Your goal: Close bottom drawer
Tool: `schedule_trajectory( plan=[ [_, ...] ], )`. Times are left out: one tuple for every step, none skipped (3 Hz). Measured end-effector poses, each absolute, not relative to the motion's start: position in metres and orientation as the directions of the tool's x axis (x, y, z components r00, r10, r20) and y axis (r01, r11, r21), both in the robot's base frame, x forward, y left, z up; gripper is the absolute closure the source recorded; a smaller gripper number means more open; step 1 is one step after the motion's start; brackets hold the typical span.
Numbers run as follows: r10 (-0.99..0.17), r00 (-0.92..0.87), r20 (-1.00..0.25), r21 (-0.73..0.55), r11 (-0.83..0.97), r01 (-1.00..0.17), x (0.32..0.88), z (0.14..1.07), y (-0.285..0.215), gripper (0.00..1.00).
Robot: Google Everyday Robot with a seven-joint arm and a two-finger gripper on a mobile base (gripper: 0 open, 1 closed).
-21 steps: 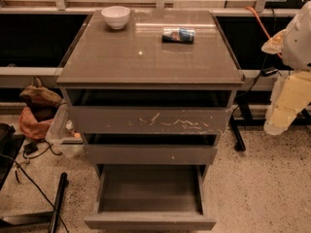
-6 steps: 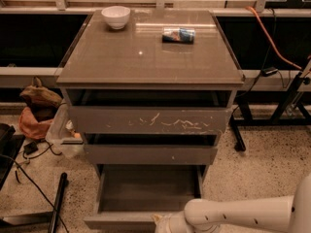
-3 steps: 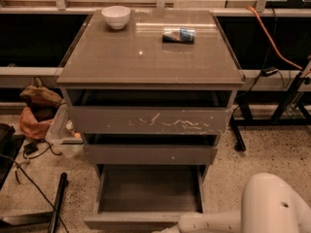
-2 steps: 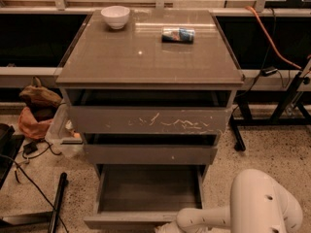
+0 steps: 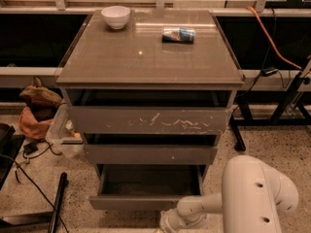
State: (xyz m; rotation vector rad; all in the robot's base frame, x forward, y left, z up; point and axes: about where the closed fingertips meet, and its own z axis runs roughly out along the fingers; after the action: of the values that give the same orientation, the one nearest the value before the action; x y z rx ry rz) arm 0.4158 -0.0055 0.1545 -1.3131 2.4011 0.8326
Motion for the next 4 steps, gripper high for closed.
schedule_trajectory(
  plan=[
    [-0.675, -0.547, -0.495, 0.352, 0.421, -0.836, 0.416, 0.155, -0.006, 0.0],
    [-0.685, -0.524, -0.505, 0.312, 0.422, -0.851, 0.435, 0.161, -0.007, 0.0],
    [-0.712, -0.494, -0.499, 0.239, 0.435, -0.868, 0.474, 0.185, -0.017, 0.0],
    [-0.72, -0.481, -0.5, 0.198, 0.445, -0.873, 0.494, 0.2, -0.022, 0.0]
  ],
)
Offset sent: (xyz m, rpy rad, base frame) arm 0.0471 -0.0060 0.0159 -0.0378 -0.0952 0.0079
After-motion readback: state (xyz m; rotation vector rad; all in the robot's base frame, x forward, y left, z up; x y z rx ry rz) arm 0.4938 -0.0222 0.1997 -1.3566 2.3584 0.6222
